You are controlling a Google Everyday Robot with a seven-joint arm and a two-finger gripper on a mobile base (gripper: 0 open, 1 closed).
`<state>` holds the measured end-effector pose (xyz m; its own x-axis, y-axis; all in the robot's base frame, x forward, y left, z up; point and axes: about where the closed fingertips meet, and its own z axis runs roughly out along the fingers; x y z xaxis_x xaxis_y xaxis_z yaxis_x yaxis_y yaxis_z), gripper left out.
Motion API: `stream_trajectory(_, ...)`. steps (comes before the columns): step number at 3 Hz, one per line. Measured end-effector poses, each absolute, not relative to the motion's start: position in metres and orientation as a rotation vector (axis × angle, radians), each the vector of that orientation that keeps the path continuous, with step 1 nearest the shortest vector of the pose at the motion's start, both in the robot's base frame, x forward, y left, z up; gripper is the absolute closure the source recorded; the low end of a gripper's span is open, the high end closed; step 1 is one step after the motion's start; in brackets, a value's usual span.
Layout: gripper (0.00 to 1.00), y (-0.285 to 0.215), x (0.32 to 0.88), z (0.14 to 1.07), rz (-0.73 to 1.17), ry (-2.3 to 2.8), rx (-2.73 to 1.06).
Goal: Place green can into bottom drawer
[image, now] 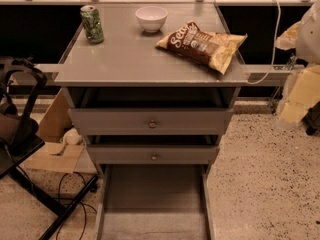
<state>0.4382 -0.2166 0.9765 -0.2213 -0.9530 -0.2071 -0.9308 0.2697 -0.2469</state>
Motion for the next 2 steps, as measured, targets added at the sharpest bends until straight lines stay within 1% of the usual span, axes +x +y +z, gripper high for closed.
stream_trajectory(1, 0.00, -0.216, 0.438, 0.977, -0.099, 2.230, -1.724)
stream_trajectory(2, 0.00, -0.208, 0.461, 0.977, -0.073, 2.169, -1.709)
